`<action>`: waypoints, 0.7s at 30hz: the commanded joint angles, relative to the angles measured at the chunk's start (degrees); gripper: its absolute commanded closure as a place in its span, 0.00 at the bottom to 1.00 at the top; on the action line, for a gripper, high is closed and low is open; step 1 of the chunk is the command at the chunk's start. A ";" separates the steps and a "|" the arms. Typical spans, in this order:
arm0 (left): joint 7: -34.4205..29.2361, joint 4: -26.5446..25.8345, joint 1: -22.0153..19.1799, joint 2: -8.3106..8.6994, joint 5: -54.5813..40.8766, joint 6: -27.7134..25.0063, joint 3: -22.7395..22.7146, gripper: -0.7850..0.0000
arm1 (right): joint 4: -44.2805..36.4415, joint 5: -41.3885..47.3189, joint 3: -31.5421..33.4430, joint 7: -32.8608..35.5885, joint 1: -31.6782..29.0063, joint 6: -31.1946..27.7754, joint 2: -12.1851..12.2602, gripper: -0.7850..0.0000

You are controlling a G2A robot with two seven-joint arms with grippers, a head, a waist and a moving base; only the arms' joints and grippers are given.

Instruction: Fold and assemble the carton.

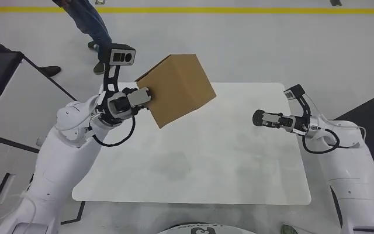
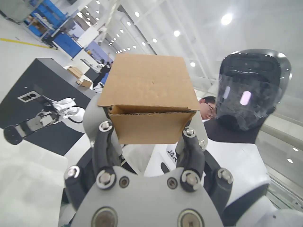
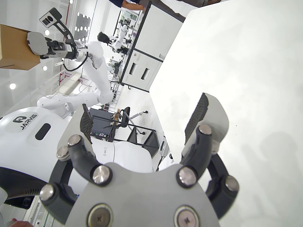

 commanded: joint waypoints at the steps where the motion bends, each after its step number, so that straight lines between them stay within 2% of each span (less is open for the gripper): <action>1: -5.14 2.01 -1.14 -0.49 -6.19 -1.46 1.55 1.00 | 0.00 0.00 0.00 0.00 0.00 0.00 0.00 0.00; 11: -6.31 1.75 -1.26 -0.84 -7.57 -3.02 1.81 1.00 | 0.00 0.00 0.00 0.00 0.00 0.00 0.00 0.00; 16: -10.95 5.15 -0.62 -1.92 -14.45 -7.09 3.65 1.00 | 0.00 0.00 0.00 0.00 0.00 0.00 0.00 0.00; 21: -13.76 7.80 -1.21 -2.79 -16.13 -6.88 5.03 1.00 | 0.00 0.00 0.00 0.00 0.00 0.00 0.00 0.00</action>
